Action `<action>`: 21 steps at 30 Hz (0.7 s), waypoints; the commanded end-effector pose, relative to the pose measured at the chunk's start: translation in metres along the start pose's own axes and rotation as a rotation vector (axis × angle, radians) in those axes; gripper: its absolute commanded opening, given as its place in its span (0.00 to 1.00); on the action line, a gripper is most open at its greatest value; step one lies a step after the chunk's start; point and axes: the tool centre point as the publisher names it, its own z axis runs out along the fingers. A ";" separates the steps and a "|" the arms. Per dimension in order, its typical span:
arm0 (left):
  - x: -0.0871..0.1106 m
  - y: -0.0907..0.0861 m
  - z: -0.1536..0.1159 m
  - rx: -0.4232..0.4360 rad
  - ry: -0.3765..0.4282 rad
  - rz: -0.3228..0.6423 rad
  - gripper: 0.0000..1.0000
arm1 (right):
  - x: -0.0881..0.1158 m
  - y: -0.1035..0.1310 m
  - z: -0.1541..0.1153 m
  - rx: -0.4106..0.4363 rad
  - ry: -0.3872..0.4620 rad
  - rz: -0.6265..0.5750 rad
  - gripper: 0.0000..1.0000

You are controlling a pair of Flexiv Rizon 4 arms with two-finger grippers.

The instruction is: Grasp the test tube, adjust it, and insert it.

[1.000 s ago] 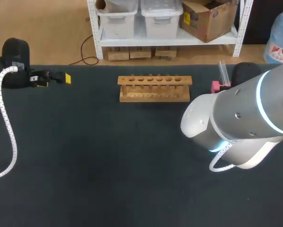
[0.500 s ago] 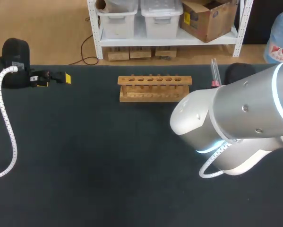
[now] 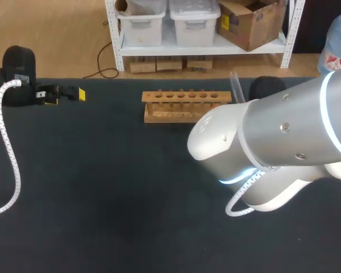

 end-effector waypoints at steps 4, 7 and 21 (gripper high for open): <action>0.000 0.000 0.000 -0.002 0.001 -0.001 1.00 | -0.005 0.016 0.014 -0.007 0.004 -0.014 0.00; 0.000 0.000 0.000 -0.002 0.001 -0.001 1.00 | -0.004 0.022 0.019 -0.011 0.002 -0.018 0.00; 0.000 0.000 0.000 -0.002 0.001 -0.001 1.00 | 0.001 0.051 0.045 0.043 0.010 0.004 0.00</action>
